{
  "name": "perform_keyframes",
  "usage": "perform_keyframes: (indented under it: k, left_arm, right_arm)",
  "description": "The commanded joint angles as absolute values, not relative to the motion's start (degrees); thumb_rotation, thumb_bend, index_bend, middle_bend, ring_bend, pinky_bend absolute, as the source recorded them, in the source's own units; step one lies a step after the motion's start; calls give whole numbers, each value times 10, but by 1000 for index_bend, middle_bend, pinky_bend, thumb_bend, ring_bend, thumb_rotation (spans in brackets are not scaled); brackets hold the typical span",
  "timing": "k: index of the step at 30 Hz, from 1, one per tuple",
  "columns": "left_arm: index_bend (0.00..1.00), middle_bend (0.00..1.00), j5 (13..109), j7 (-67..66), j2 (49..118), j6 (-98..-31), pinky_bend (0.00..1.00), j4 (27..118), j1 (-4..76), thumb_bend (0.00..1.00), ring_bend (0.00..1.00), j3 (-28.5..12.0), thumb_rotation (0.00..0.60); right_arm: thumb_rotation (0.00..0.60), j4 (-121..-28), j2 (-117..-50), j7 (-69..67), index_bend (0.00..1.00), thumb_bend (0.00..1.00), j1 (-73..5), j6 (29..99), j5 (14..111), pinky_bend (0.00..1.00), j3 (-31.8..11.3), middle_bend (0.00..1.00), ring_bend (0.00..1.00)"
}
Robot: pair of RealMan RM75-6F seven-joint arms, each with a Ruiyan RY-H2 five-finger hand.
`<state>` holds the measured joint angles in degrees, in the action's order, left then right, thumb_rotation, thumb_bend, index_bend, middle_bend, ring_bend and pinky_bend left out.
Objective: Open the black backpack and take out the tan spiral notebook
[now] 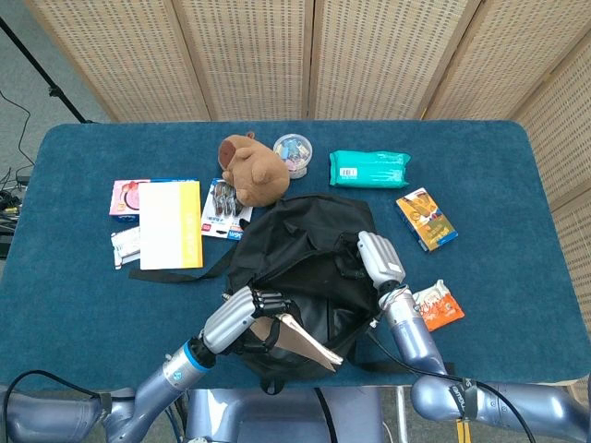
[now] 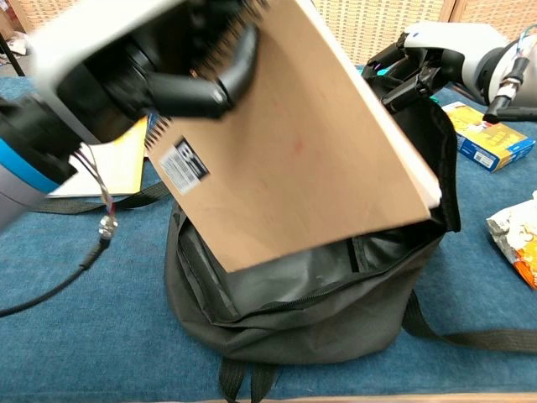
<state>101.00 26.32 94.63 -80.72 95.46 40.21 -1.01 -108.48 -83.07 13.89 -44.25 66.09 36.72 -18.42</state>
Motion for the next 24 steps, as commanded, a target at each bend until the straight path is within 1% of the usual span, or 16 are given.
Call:
perform_keyframes:
  k: [1, 4, 7, 9, 12, 14, 16, 18, 20, 22, 23, 24]
  left_arm:
    - [781, 603, 1013, 246, 915, -828, 605, 985, 387, 1000, 488, -16, 600]
    - [781, 603, 1005, 229, 859, -826, 605, 1026, 374, 1000, 488, -8, 600]
    - [782, 603, 993, 221, 788, -827, 605, 1070, 356, 1000, 488, 4, 600]
    - [781, 603, 973, 240, 736, -828, 606, 1103, 340, 1000, 488, 15, 600]
    - [781, 603, 952, 267, 696, -824, 606, 1124, 330, 1000, 488, 22, 600]
    - [781, 603, 916, 295, 663, -825, 605, 1141, 317, 1000, 488, 21, 600]
    - [781, 603, 835, 336, 633, -824, 605, 1140, 297, 1000, 488, 8, 600]
    - [781, 603, 785, 354, 629, -807, 606, 1117, 291, 1000, 488, -5, 600]
    - [781, 603, 748, 358, 640, -794, 605, 1093, 286, 1000, 488, -16, 600]
    - [781, 603, 675, 347, 656, -775, 605, 1069, 280, 1000, 488, -32, 600]
    - [781, 601, 628, 335, 672, -763, 604, 1052, 280, 1000, 487, -47, 600]
    - [778, 589, 605, 329, 683, -758, 603, 1040, 279, 1000, 485, -57, 600]
  right_arm:
    - [600, -1087, -835, 145, 720, 646, -443, 666, 369, 629, -182, 654, 573]
    - [600, -1090, -838, 150, 720, 646, -442, 670, 372, 629, -180, 654, 572]
    - [600, -1092, -842, 153, 720, 646, -440, 673, 374, 629, -179, 654, 572]
    - [600, -1092, -846, 154, 720, 646, -440, 676, 373, 628, -179, 654, 573]
    - [600, -1091, -850, 156, 720, 646, -440, 678, 372, 629, -179, 654, 573]
    - [600, -1091, -854, 159, 720, 646, -441, 680, 372, 629, -179, 654, 573]
    - [600, -1090, -860, 165, 720, 646, -442, 682, 372, 629, -177, 654, 572]
    - [600, -1087, -866, 168, 720, 646, -441, 684, 373, 629, -174, 654, 572]
    - [600, -1084, -869, 169, 720, 646, -440, 682, 376, 629, -169, 654, 573]
    - [600, -1080, -870, 168, 720, 646, -438, 670, 388, 629, -159, 654, 573]
    - [600, -1076, -868, 167, 720, 646, -437, 660, 397, 629, -151, 654, 573]
    - [600, -1072, -867, 167, 720, 646, -436, 655, 404, 629, -146, 654, 573]
